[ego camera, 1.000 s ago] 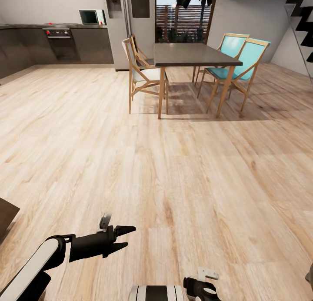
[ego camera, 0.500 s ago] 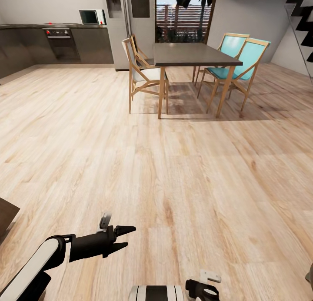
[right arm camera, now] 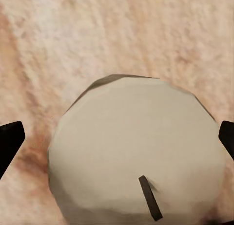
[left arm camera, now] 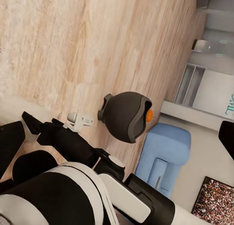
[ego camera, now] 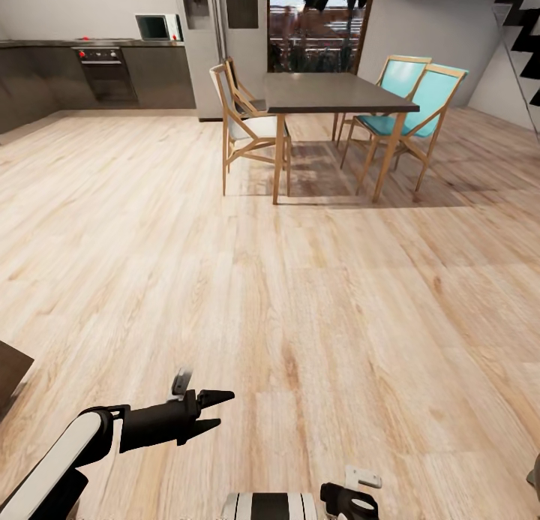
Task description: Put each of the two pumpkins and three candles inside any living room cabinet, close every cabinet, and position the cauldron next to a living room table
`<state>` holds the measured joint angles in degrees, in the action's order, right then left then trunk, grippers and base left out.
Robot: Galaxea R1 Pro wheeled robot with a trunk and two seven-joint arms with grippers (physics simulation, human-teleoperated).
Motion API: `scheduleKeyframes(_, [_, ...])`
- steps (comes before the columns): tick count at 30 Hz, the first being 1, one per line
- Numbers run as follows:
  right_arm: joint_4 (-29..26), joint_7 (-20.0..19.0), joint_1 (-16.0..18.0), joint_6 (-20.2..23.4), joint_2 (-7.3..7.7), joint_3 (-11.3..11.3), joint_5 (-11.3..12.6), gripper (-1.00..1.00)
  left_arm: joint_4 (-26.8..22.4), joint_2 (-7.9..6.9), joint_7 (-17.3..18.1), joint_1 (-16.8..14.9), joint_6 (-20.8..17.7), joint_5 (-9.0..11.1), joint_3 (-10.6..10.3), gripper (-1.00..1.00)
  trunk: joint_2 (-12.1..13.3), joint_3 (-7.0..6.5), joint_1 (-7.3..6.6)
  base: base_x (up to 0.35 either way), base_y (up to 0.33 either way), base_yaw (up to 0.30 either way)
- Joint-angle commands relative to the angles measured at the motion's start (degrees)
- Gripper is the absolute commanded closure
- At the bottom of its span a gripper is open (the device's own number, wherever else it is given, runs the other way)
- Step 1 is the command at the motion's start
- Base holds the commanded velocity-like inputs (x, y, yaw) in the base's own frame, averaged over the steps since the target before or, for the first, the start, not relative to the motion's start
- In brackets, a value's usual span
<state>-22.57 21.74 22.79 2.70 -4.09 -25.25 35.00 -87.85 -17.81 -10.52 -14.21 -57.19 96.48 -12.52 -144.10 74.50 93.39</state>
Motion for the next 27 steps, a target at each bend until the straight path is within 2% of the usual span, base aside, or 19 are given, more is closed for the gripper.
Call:
scheduleKeyframes(1, [-0.11,0.49,0.02,0.28,0.03,-0.49,0.25,-1.00,-0.04,-0.04,-0.56,-0.03,-0.03,0.64,-0.05,-1.00,-0.03,0.27,0.01,0.000,0.000,0.000])
scheduleKeyframes(27, [-0.11,0.59,0.05,0.54,-0.04,-0.59,0.19,-1.00,-0.04,-0.04,-0.56,-0.03,-0.03,0.64,-0.05,-1.00,-0.05,0.49,0.04,0.000,0.000,0.000])
